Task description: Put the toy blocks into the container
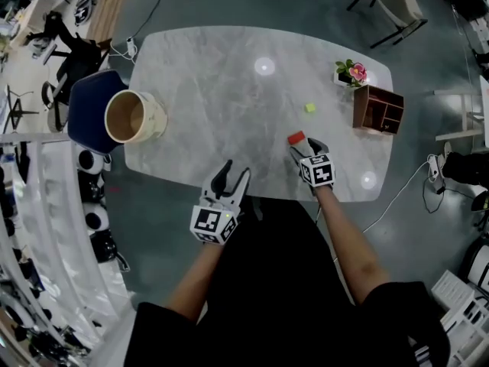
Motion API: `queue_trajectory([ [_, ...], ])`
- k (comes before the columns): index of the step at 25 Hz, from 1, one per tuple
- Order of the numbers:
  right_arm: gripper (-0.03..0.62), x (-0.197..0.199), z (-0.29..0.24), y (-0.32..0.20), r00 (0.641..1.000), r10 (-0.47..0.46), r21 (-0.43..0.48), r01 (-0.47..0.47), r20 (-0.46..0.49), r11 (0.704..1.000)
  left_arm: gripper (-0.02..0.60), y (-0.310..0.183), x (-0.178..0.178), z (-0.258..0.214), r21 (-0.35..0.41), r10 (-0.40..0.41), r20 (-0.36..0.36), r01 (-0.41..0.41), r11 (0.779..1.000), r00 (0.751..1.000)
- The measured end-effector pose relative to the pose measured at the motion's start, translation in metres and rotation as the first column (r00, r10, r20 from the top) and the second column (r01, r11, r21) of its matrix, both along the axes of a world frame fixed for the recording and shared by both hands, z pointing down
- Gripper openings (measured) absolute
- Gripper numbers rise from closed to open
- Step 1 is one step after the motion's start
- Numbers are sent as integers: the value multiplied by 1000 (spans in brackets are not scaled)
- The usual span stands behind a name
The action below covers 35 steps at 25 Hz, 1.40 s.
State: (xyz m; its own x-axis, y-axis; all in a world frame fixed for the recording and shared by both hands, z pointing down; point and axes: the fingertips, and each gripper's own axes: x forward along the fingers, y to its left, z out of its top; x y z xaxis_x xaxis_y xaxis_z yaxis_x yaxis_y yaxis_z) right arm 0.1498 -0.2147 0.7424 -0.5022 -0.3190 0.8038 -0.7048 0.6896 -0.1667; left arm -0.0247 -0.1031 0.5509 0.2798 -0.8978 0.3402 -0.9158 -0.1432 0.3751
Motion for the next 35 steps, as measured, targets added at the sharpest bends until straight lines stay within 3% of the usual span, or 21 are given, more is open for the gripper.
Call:
queue_trajectory([
  [5,257,1,28,-14,998,19,-5,-19,-56,1000,179,5,-6,13,-36,-19,-3,19,999,1000],
  [9,264,-5,42,-16,996,-18,-5,18,-82,1000,179,9,-4,20,-58,-39,-7,39,998,999],
  [23,264,-8,69,-18,984,-62,0,63,-167,998,179,4,14,11,-19,-99,-5,99,995,995],
  [29,262,-11,68,-23,988,-64,10,66,-141,998,179,14,21,4,-11,-149,12,149,989,989],
  [35,262,-26,60,-21,987,-132,9,133,-96,991,179,24,15,-7,14,-217,47,217,976,975],
])
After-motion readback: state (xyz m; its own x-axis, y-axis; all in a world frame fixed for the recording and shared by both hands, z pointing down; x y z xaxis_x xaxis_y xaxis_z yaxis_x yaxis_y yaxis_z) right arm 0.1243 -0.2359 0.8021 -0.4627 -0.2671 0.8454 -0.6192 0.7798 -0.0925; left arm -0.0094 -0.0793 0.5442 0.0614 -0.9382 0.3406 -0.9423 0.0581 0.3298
